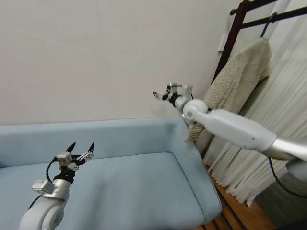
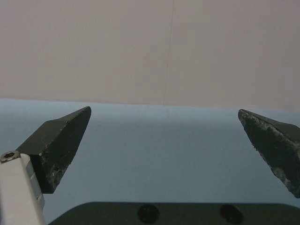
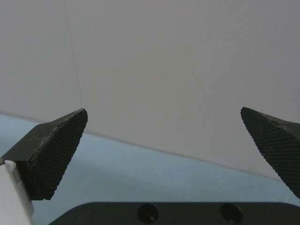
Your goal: Pick up the clothes from the sofa and hang them on the clothes hanger.
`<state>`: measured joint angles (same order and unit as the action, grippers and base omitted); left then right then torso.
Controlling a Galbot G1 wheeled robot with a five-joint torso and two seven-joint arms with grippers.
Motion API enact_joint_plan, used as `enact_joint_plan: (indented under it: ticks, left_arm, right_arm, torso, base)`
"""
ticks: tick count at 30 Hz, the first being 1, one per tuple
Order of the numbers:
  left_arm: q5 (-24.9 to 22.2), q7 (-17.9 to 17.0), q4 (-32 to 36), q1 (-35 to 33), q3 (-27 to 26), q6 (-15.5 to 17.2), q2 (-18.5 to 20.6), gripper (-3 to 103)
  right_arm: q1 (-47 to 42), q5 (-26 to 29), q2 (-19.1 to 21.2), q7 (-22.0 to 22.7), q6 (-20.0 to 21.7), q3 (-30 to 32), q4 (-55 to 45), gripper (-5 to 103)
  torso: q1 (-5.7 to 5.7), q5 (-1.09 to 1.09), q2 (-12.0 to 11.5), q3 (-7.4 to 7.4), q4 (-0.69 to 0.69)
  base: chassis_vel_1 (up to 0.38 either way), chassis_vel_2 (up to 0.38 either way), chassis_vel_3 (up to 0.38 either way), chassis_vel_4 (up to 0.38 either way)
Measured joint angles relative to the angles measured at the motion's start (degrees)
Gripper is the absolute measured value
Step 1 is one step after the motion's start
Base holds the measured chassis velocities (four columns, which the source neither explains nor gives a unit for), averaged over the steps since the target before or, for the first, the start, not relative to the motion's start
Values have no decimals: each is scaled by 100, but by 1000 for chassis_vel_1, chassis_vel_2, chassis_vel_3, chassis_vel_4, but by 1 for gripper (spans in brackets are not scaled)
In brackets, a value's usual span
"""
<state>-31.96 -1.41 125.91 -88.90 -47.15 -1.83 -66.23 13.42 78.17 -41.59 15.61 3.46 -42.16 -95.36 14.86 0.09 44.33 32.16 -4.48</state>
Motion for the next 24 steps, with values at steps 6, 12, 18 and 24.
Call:
enact_joint_plan:
  ticks: [6,12,18,24]
  left_arm:
    - [386,-51,213,-368,98,-140,-308,100]
    - [939,-86,298,-815,66,-334,-555,100]
    - [1643,-292,297,-1184,14,-550,-949,100]
    - [2099,-487,511,-1497,190,-567,-1450,100]
  right_arm:
    - [-1737,-900,248,-127,-219,898,-659,100]
    - [-3825,-1964,537,-236,-407,2263,-1336,100]
    - [-6802,-3308,553,-539,-489,4462,-1900,100]
    - [-9081,-4728,-134,-756,-466,6293,-2473,100]
  torso:
    - [0,1,0,1,4]
    - [0,-1,1,0,3]
    - [-1,1,1,-1,-3]
    - [-1,0,2,-1,1]
  base:
    - [0,0,0,0]
    - [0,0,0,0]
    - [0,0,0,0]
    - [0,0,0,0]
